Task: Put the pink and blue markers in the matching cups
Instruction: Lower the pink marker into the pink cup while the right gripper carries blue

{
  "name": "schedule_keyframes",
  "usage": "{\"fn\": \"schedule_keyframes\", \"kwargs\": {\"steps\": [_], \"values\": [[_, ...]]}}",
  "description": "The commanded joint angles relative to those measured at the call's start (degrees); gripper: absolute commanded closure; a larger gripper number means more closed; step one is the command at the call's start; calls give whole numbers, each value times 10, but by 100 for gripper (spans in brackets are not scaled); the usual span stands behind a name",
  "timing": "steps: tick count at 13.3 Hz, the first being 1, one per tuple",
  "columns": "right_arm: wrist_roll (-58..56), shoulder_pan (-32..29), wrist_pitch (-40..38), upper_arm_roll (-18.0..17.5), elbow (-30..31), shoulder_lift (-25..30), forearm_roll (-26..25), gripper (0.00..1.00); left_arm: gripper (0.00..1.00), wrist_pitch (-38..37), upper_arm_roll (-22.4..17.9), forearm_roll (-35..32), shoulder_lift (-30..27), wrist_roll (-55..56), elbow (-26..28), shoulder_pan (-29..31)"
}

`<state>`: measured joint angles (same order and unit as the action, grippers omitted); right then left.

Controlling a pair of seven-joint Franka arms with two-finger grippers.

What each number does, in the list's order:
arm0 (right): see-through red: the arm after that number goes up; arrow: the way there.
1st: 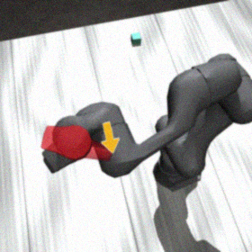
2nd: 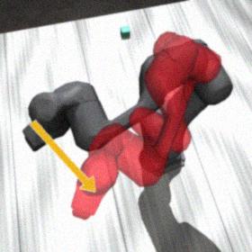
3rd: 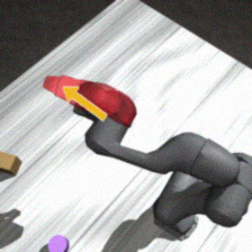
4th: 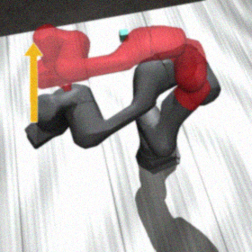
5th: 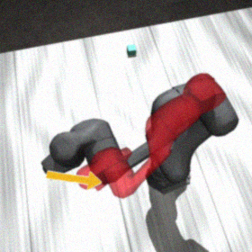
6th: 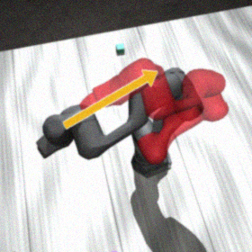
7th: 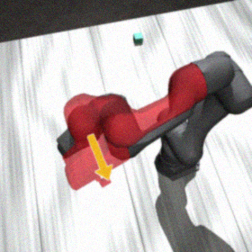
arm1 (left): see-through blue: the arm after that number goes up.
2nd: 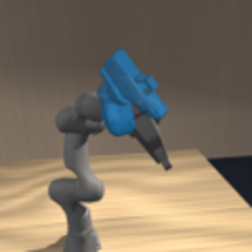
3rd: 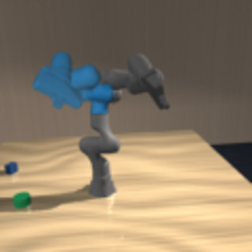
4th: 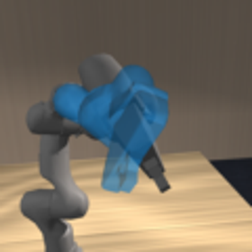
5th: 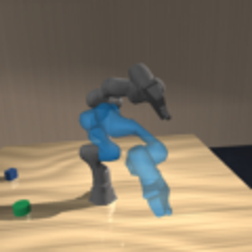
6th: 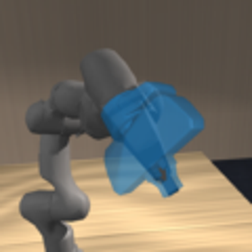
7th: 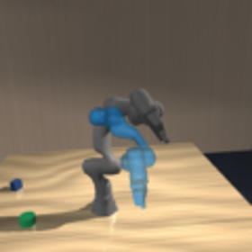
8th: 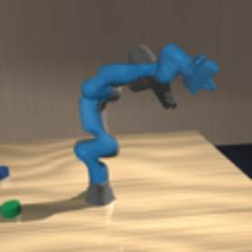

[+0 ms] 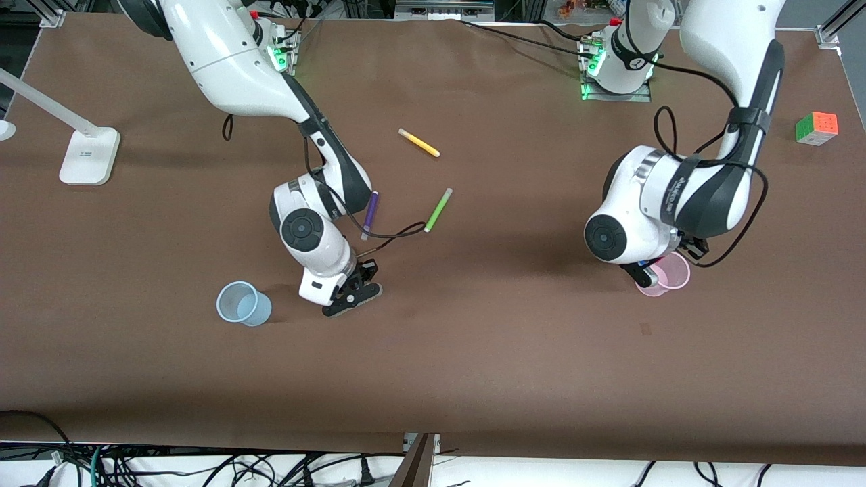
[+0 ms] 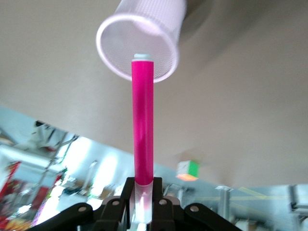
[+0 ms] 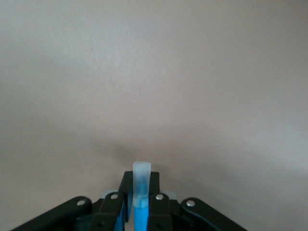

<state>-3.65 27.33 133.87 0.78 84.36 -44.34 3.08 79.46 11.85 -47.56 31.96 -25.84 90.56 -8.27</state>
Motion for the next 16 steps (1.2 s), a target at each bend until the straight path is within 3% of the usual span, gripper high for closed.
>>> {"fn": "schedule_keyframes", "kwargs": {"steps": [1, 6, 7, 8, 9, 11, 13, 16], "values": [[-85, -35, -76, -2, 8, 64, 1, 100, 100, -12, 3, -55, 34, -25, -10, 16], [-288, -73, -119, -2, 9, 137, 10, 99, 100, -6, 3, -67, 71, -24, -12, 15], [-309, -75, -121, -2, 9, 143, 10, 99, 95, -4, 4, -66, 71, -19, -13, 13], [-327, -77, -122, -2, 10, 151, 10, 99, 60, 4, 4, -63, 71, -12, -16, 12], [-340, -78, -123, -2, 9, 152, 10, 99, 1, 5, 4, -63, 68, -7, -19, 12], [-364, -84, -121, -2, 10, 154, 16, 99, 0, 5, 5, -57, 64, 12, -21, 8], [-439, -107, -119, -2, 9, 153, 91, 99, 0, 4, 10, -40, 48, 21, -36, 10], [-593, -142, -121, -3, 11, 150, 192, 99, 0, 0, 8, 54, 20, 22, -82, 18]]}}
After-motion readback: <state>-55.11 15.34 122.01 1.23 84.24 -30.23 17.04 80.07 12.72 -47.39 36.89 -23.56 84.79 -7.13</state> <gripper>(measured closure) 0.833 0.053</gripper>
